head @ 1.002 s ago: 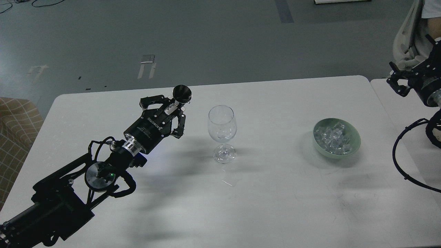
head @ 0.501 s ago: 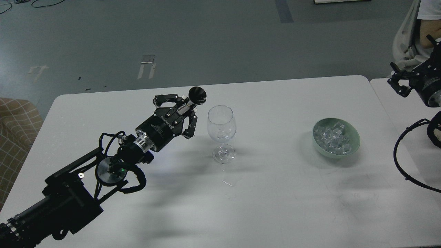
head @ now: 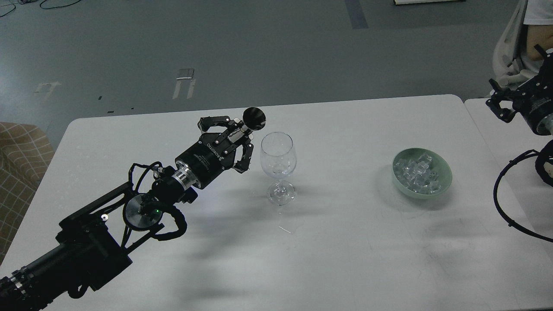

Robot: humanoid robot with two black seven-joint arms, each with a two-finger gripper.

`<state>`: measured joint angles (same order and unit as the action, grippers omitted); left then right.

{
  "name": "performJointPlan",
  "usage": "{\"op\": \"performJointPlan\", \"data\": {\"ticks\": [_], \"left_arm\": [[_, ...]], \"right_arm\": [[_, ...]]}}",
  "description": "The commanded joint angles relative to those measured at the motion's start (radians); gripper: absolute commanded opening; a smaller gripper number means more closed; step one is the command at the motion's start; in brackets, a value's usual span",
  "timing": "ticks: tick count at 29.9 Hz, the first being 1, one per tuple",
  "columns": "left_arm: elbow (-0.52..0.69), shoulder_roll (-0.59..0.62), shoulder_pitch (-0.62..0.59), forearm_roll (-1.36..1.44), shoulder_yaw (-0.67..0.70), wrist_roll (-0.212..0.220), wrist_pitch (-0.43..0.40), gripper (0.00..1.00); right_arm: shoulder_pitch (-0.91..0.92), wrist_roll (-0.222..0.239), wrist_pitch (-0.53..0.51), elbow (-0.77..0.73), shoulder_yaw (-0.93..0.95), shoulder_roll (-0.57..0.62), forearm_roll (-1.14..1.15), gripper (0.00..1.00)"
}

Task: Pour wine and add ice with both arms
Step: 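Tilt the jigger over the wine glass rim with the left gripper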

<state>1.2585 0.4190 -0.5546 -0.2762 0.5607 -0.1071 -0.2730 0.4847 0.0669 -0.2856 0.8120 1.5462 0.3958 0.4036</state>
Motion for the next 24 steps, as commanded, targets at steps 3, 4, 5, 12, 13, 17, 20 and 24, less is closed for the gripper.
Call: {"op": "performJointPlan", "data": {"ticks": [3, 4, 5, 12, 13, 17, 20, 24], "left_arm": [[0.004, 0.004, -0.025, 0.003, -0.002, 0.01, 0.024, 0.0], [0.004, 0.004, -0.03, 0.018, -0.001, 0.01, 0.031, 0.0], [0.004, 0.003, -0.03, 0.043, -0.001, 0.012, 0.038, 0.0], [0.022, 0.004, -0.033, 0.094, -0.001, 0.01, 0.047, 0.0], [0.022, 0.006, -0.033, 0.098, -0.002, 0.007, 0.046, 0.0], [0.024, 0.003, -0.039, 0.161, -0.001, 0.006, 0.046, 0.0], [0.036, 0.006, -0.041, 0.184, -0.001, 0.009, 0.049, 0.0], [0.038, 0.007, -0.048, 0.195, -0.001, 0.004, 0.054, 0.0]], "right_arm": [[0.0, 0.001, -0.001, -0.001, 0.0, 0.0, 0.0, 1.0], [0.0, 0.001, -0.001, 0.001, 0.0, 0.0, 0.0, 1.0], [0.0, 0.001, -0.001, 0.001, 0.0, 0.0, 0.0, 1.0], [0.0, 0.001, -0.003, -0.001, 0.0, 0.0, 0.0, 1.0], [0.0, 0.001, -0.003, -0.001, 0.0, 0.0, 0.0, 1.0], [0.0, 0.001, -0.003, -0.001, 0.0, 0.0, 0.0, 1.0], [-0.002, 0.001, -0.003, -0.004, 0.0, 0.0, 0.0, 1.0], [-0.005, 0.001, -0.004, -0.005, 0.0, 0.0, 0.0, 1.0]]}}
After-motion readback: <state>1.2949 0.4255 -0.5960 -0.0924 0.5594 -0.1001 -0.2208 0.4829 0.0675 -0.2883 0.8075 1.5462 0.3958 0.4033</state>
